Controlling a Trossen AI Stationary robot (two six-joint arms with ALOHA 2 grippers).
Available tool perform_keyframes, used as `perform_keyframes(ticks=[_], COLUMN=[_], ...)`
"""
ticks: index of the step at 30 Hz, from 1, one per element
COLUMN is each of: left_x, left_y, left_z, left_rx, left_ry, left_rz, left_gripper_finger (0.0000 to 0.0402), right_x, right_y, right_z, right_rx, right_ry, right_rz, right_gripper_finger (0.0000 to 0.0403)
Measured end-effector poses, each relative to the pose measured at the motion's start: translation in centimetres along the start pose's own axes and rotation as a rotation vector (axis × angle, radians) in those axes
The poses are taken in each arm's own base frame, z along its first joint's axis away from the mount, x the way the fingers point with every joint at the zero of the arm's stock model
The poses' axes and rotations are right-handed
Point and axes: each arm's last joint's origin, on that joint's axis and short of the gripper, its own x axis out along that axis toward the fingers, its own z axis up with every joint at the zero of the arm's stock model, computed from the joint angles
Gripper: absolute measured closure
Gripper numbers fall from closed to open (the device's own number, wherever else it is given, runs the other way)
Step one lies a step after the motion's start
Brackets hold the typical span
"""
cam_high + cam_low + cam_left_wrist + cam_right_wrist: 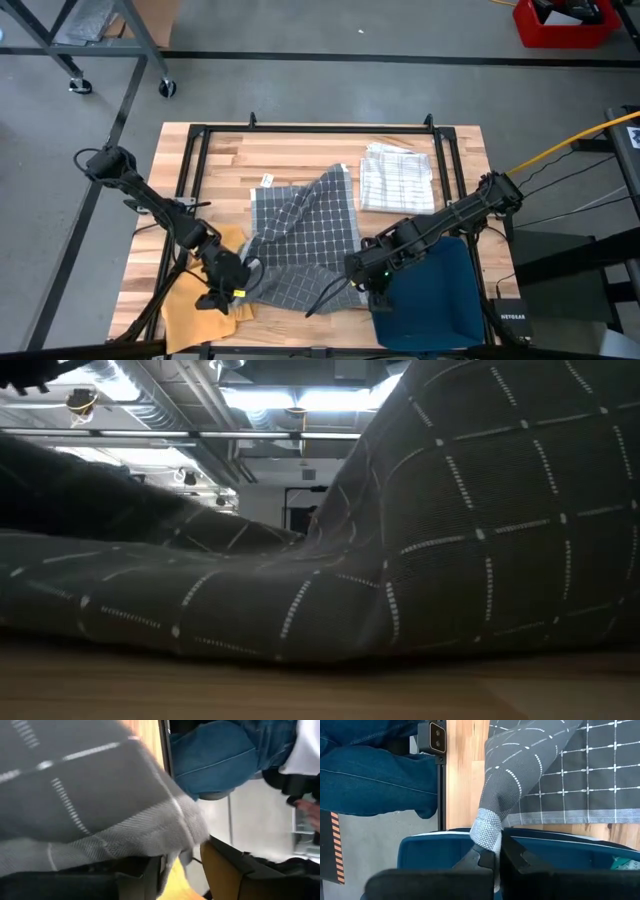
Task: Fold towel
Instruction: Fold the gray towel
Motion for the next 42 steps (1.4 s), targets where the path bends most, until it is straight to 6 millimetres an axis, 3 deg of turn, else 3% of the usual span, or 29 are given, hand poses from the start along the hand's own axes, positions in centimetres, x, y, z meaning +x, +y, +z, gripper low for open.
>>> perform_keyframes(ticks=[8,15,18,23,29,34,39,42], left_x=[0.0,-0.5,-1.5,-4.1,-7.4,-9.1,-9.1,-8.9], left_y=[-0.1,-0.8,-1.1,-2.7,-2.9,-2.6,-2.5,-2.1], left_z=[-0.1,1.5,1.9,1.6,1.1,0.7,0.4,0.1], left_rx=[-0.024,0.197,0.203,0.275,0.436,0.358,0.195,0.182], left_ry=[0.004,-0.197,-0.245,-0.322,-0.569,-0.639,-0.632,-0.598], left_rz=[-0.001,-0.025,-0.044,-0.124,0.12,0.179,0.132,0.182], left_gripper_finger=[0.0302,0.0326,0.0333,0.034,0.0353,0.0355,0.0342,0.0329], right_x=[0.0,0.0,-0.1,-0.1,-0.1,-0.1,-0.1,-0.1], right_y=[0.0,-0.2,-0.6,-0.5,-0.4,-0.4,-0.4,-0.4], right_z=[0.0,0.1,0.1,-0.2,-0.3,-0.2,-0.2,-0.2], right_rx=[0.0,-0.076,-0.069,-0.033,-0.034,-0.033,-0.033,-0.035], right_ry=[0.0,-0.033,-0.032,0.032,0.036,0.035,0.035,0.032], right_rz=[0.0,-0.073,-0.112,-0.034,-0.021,-0.022,-0.021,-0.026], right_gripper_finger=[0.0398,0.0398,0.0398,0.0398,0.0398,0.0398,0.0398,0.0398])
